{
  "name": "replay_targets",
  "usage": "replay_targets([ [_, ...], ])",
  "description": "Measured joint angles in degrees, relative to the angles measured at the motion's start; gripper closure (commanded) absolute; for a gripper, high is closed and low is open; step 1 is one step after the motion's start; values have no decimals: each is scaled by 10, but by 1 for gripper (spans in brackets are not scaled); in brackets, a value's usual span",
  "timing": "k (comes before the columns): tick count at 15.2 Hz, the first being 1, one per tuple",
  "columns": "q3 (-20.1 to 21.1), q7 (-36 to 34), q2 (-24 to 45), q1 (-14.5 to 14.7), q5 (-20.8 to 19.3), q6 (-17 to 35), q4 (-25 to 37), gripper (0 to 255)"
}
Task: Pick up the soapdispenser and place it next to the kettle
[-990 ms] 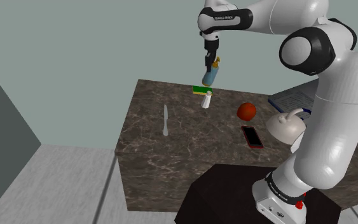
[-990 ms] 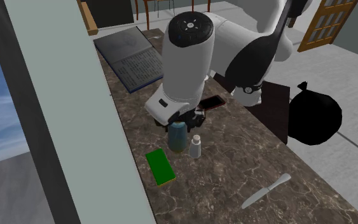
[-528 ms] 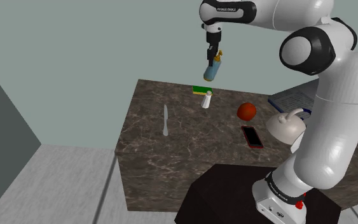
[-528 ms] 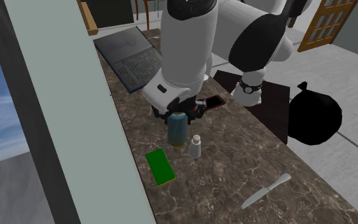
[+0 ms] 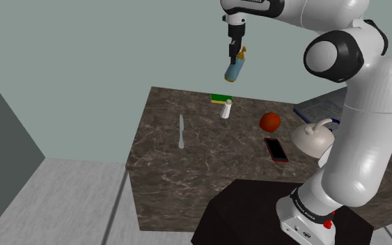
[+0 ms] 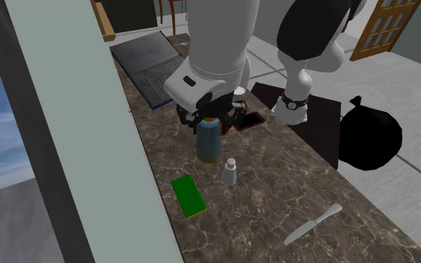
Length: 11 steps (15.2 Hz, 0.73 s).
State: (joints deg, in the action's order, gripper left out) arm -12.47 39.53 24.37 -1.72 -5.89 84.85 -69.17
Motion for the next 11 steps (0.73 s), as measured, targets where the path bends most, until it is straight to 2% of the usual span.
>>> replay_targets([
  [11,-2,19,44,-11,7,-108,154,255],
])
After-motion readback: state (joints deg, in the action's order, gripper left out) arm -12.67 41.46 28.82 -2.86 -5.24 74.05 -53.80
